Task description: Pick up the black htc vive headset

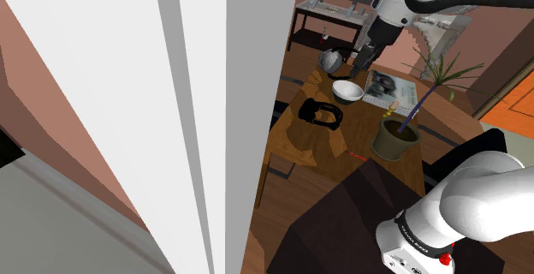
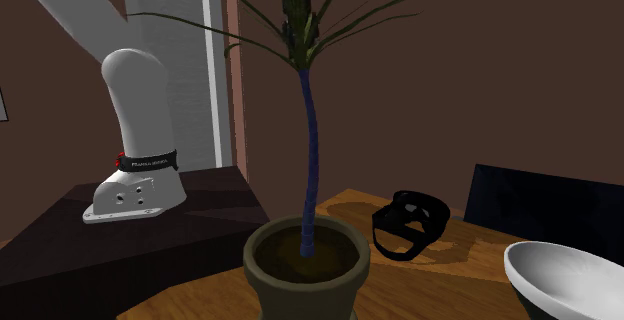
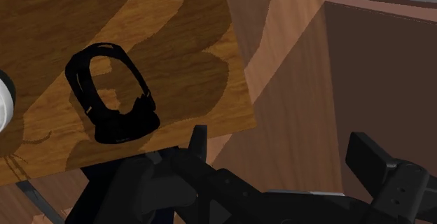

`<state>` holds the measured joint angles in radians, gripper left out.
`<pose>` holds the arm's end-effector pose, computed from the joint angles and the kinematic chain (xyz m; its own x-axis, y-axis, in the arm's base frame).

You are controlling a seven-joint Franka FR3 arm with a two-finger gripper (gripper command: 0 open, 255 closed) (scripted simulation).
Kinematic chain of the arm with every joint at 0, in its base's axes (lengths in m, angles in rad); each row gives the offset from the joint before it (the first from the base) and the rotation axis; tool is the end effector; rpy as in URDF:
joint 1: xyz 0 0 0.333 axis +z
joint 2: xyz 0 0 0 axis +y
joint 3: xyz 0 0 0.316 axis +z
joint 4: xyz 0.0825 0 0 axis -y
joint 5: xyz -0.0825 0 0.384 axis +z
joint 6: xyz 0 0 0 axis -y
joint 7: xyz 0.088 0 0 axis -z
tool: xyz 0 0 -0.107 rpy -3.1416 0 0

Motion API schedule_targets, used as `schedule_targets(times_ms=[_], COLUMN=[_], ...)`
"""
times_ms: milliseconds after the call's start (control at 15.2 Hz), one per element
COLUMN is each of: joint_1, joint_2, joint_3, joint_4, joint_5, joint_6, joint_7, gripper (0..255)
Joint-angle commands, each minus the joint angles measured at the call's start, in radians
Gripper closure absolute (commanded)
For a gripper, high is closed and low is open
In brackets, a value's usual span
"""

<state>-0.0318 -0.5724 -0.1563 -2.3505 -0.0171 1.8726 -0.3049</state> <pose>0.3815 -0.0823 0.5438 0.9847 0.1388 0.1051 0.1434 -0.9889 -0.0378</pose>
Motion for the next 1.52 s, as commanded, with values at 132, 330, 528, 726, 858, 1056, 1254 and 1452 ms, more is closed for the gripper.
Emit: schedule_targets(times_ms=[132,330,528,726,858,1056,1254,1452], joint_1=[-0.007,-0.009,-0.011,-0.013,-0.016,-0.026,-0.044,-0.071], joint_2=[0.100,0.191,0.291,0.397,0.472,0.588,0.707,0.827], joint_3=[-0.055,-0.095,-0.132,-0.166,-0.184,-0.205,-0.214,-0.212], joint_4=[-0.003,0.009,0.033,0.069,0.100,0.155,0.221,0.300], joint_5=[-0.022,-0.028,-0.026,-0.012,0.003,0.034,0.071,0.107], joint_6=[0.083,0.147,0.207,0.262,0.294,0.337,0.370,0.393], joint_7=[-0.090,-0.157,-0.227,-0.299,-0.348,-0.424,-0.498,-0.567], gripper=[0,0,0,0,0,0,0,0])
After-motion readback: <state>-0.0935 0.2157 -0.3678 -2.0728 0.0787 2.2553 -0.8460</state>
